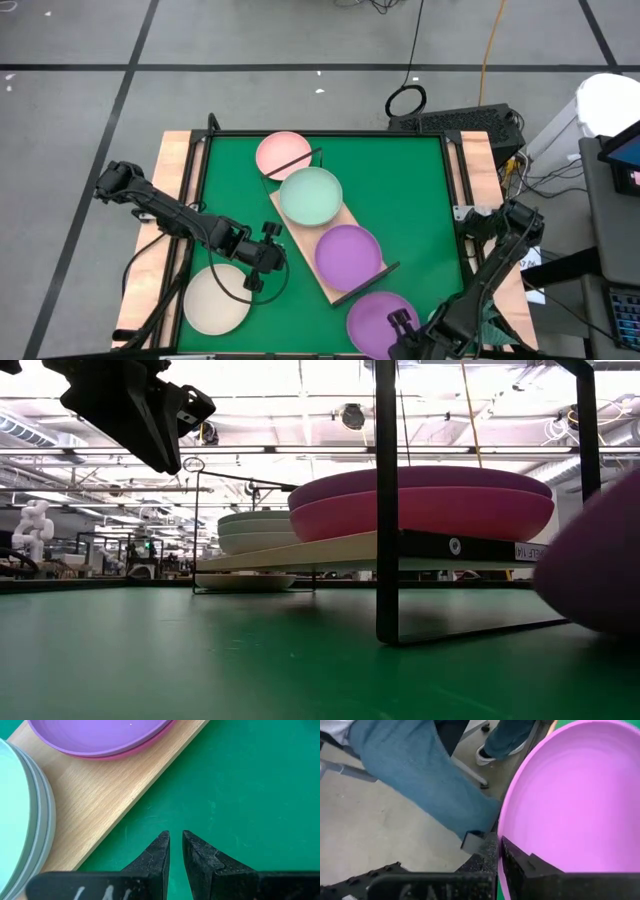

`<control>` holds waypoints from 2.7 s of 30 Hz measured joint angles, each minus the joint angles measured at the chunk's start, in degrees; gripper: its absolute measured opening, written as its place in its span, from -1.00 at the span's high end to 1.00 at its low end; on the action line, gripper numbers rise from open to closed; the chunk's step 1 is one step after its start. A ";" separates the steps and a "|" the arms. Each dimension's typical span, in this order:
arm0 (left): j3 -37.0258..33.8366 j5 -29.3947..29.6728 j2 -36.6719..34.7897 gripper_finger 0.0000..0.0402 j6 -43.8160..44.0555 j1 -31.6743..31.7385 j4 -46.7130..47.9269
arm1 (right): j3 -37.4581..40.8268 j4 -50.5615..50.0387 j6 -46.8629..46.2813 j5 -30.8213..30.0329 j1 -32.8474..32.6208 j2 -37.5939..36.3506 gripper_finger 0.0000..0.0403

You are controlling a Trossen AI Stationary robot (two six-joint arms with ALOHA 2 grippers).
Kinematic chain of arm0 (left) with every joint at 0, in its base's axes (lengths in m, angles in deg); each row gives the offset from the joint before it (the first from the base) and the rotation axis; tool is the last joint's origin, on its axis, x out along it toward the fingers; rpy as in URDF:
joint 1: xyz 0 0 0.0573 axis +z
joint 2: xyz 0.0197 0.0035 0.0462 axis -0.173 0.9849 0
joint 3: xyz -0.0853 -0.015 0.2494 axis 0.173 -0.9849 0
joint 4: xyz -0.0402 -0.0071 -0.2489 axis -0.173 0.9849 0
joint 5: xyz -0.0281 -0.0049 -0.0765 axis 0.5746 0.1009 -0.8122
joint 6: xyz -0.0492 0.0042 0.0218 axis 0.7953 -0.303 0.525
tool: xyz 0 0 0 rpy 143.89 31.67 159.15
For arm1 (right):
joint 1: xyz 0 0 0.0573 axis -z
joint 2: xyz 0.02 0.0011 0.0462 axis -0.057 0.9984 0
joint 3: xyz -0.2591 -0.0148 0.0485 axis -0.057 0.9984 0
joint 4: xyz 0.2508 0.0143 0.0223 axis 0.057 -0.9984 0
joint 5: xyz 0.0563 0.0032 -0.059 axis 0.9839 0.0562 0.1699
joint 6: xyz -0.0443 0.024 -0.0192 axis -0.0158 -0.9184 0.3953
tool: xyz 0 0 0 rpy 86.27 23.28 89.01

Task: Place and stack plates onto a shelf
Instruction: Stack the violet plate on top of the violet plate on the shelf

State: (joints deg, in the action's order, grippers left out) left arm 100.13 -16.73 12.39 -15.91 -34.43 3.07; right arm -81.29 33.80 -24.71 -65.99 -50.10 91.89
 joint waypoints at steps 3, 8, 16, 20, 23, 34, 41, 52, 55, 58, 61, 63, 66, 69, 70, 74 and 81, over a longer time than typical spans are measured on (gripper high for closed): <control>0.00 0.00 0.00 0.71 0.00 0.00 0.00 | -1.76 -1.66 0.21 -0.29 0.00 0.00 1.00; 0.00 0.00 0.00 0.71 0.00 0.00 0.00 | -3.77 -4.64 1.06 -1.35 0.00 0.00 1.00; 0.00 0.00 0.00 0.71 0.00 0.00 0.00 | -4.20 -7.36 0.96 -2.74 0.00 -0.03 1.00; 0.00 0.01 0.00 0.71 0.00 0.00 -0.01 | -5.33 -7.75 2.08 -3.66 0.00 -0.91 1.00; 0.00 0.02 0.00 0.71 0.00 0.00 -0.02 | -6.39 -7.60 2.71 -4.79 -0.09 -2.26 1.00; 0.00 0.01 0.00 0.71 -0.02 0.00 -0.02 | -7.49 -7.29 4.37 -6.51 -0.11 -9.42 1.00; 0.00 0.01 0.00 0.71 -0.03 0.00 -0.02 | -7.49 -6.67 5.12 -6.58 -0.11 -16.65 1.00; 0.00 0.02 0.00 0.71 -0.99 0.00 -0.30 | -7.52 -3.69 14.48 -10.86 -0.15 -27.99 1.00; 0.00 0.02 0.00 0.71 -1.01 0.00 -0.66 | -7.52 -4.17 17.89 -13.14 -0.01 -30.11 1.00; 0.00 0.02 0.00 0.71 -1.05 0.00 -1.12 | -7.51 -5.49 20.91 -15.55 0.73 -31.74 1.00; 0.00 0.02 0.00 0.71 -1.54 0.01 -1.47 | -7.52 -7.00 24.50 -17.19 2.39 -32.57 1.00; 0.00 0.02 0.00 0.71 -1.60 0.00 -1.55 | -7.52 -8.29 28.40 -17.13 3.97 -32.70 1.00; 0.00 0.02 0.00 0.71 -1.60 0.00 -1.57 | -7.51 -9.85 33.88 -16.70 6.88 -32.61 1.00; 0.00 0.02 0.00 0.71 -1.60 0.00 -1.57 | -7.51 -11.74 39.41 -16.63 10.12 -32.63 1.00; 0.00 0.02 0.00 0.71 -1.57 0.00 -1.57 | -7.50 -12.28 41.22 -16.59 11.24 -32.64 1.00; 0.00 0.02 0.00 0.71 -1.82 0.01 -1.55 | -7.50 -13.75 47.98 -11.67 16.74 -32.63 1.00; 0.00 0.02 0.00 0.71 -1.70 0.00 -1.55 | -6.42 -17.51 58.22 -4.38 26.40 -32.65 1.00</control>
State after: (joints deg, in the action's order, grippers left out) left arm 100.13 -16.70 12.39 -17.61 -34.43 1.52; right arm -87.71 16.29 33.51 -70.37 -23.69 59.24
